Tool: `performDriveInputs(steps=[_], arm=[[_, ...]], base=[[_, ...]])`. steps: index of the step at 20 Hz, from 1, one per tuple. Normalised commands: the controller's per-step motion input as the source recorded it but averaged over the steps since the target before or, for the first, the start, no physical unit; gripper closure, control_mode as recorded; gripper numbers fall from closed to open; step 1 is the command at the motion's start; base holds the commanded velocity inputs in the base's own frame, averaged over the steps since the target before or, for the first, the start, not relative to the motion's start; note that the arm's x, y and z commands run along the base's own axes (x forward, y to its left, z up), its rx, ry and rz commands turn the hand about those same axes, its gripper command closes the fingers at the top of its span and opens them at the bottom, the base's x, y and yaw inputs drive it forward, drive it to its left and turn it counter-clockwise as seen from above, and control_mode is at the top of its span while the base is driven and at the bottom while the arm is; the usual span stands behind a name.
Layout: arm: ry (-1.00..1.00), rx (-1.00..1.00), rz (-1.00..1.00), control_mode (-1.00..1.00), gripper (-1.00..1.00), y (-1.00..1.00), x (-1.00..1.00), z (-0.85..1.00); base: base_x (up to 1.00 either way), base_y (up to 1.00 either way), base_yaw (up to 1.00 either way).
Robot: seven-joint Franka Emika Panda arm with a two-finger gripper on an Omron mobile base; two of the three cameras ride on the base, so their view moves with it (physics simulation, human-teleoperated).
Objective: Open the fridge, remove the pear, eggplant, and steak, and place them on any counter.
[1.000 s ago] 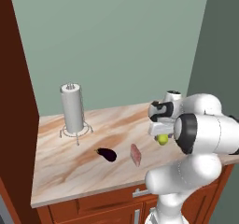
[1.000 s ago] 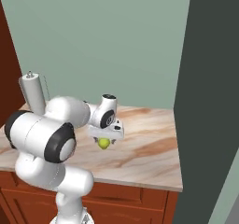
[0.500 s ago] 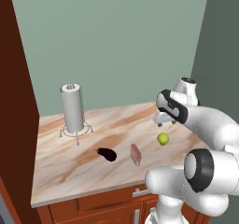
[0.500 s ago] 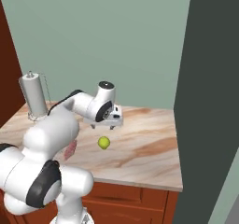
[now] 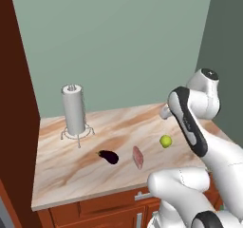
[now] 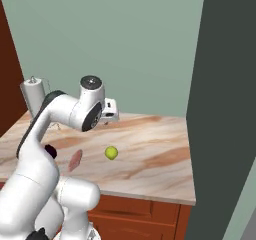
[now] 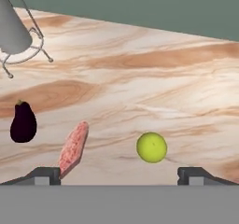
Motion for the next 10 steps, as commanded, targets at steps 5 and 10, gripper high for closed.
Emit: performDriveInputs(steps=[5, 10], arm=[[-0.3, 0.0, 0.01, -1.0, -1.0, 0.25, -0.79, 1.0], [-0.26, 0.0, 0.01, -1.0, -1.0, 0.28, -0.85, 1.0]], base=[[0.0, 0.0, 0.0], [0.0, 0.0, 0.0]])
